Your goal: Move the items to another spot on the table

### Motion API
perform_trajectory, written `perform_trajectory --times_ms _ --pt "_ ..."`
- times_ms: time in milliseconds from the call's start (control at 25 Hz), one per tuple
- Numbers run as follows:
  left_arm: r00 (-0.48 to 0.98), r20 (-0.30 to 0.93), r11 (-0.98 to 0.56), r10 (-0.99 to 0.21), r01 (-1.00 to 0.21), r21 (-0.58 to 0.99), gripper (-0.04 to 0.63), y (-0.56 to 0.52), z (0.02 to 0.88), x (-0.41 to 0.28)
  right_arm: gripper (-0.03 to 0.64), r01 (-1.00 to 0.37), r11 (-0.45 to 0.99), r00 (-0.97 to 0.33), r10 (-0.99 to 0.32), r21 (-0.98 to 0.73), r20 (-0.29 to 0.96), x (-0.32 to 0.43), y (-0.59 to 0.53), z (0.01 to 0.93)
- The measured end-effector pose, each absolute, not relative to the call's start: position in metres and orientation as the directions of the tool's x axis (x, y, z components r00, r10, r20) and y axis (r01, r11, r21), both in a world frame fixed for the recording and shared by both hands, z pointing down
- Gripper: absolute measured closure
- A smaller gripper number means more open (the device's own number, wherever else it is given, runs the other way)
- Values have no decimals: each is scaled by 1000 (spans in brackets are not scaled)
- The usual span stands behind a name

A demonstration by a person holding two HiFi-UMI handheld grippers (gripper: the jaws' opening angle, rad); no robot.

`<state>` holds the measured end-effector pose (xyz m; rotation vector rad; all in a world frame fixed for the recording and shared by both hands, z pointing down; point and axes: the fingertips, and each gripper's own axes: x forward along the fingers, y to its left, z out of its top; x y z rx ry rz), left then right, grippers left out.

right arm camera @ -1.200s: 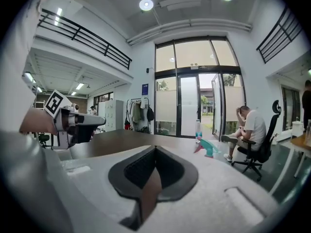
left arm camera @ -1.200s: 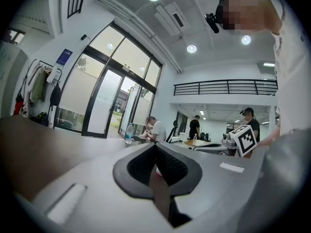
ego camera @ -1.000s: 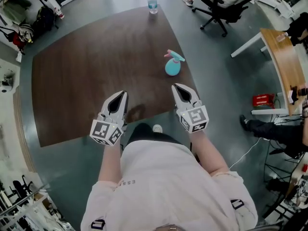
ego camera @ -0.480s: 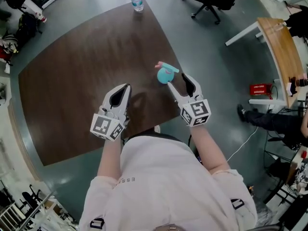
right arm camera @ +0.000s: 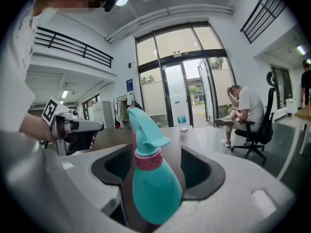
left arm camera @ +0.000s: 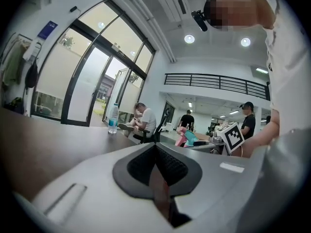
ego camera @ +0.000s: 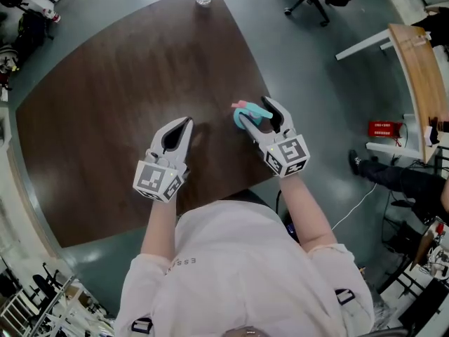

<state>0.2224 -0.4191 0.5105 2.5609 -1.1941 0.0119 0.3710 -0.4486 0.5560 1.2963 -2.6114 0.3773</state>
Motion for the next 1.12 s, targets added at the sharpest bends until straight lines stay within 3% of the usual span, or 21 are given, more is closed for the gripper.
perform_trajectory --times_ms 120,200,240,680,1120 --pt "657 146 -606 -740 -745 280 580 -421 515 223 335 -789 603 -610 -746 -115 267 366 -453 556" --pt "656 151 -604 -739 -746 281 580 -421 517 221 421 -784 612 -616 -744 -107 259 364 -454 555" --pt "655 151 -603 -740 -746 282 580 -419 518 220 425 -782 615 -617 -741 -104 263 363 -453 555" --pt "631 143 -581 -763 -766 275 580 -385 486 211 436 -803 588 -588 -757 -96 283 380 -424 522" --pt "599 58 -583 -799 -794 173 580 -314 428 232 436 -780 622 -621 -754 -69 213 410 -359 473"
